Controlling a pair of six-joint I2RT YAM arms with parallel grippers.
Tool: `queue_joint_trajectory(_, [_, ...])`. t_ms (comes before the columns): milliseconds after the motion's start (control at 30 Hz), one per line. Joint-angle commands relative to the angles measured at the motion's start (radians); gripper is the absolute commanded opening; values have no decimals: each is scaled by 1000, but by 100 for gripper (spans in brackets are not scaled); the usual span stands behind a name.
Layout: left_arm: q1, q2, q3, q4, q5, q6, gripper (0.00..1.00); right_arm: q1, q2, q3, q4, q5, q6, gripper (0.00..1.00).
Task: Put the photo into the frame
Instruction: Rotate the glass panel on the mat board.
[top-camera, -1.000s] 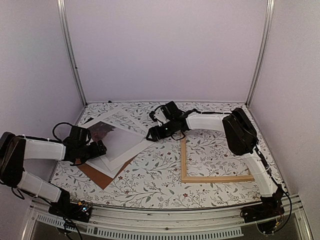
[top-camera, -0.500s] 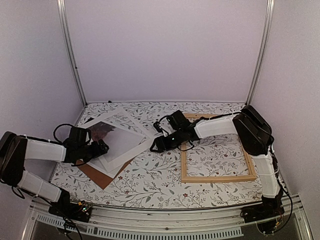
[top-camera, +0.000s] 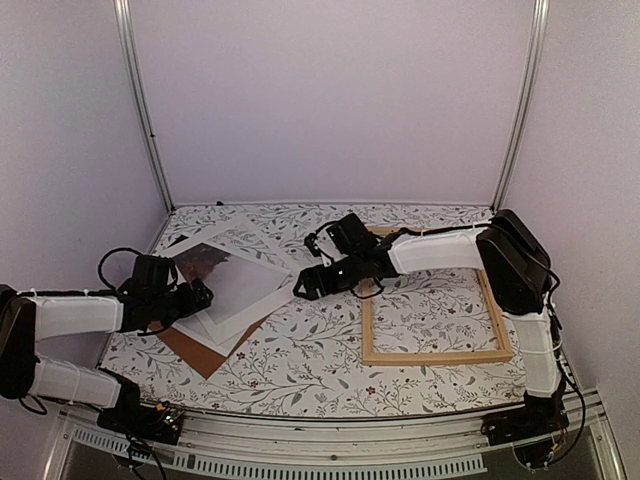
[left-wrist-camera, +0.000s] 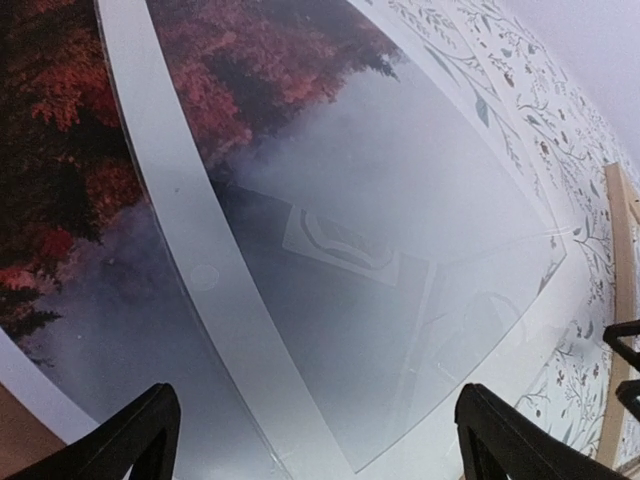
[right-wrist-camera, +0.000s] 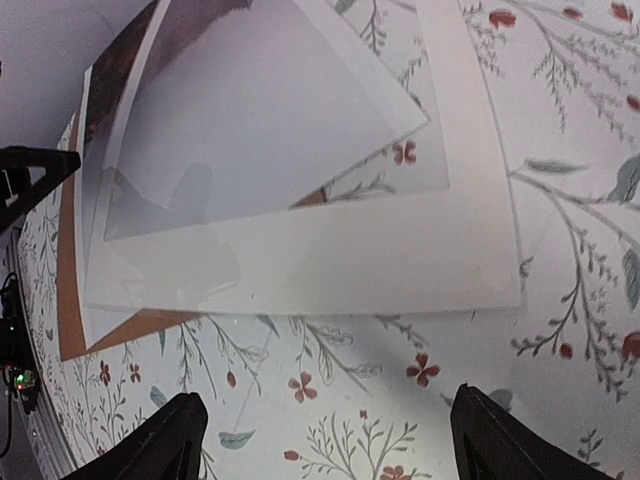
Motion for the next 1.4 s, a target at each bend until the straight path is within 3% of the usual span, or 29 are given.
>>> queue_joint_trajectory(0, [-9, -5, 20, -34, -80, 8, 99, -31, 71, 153, -24, 98, -43, 90])
queue_joint_trajectory(333, [3, 105, 54, 1, -110, 38, 100, -64, 300, 445, -84, 63, -54, 91])
queue_joint_trajectory(633, [3, 179, 64, 49, -100, 34, 98, -65, 383, 499, -128, 45, 21, 88])
queue_joint_trajectory(1033, [-22, 228, 31, 131, -1, -28, 92, -63, 232, 198, 54, -119, 170, 81])
queue_joint_trajectory(1367, [-82, 203, 10, 135, 15, -76, 91, -32, 110, 6, 190, -130, 258, 75])
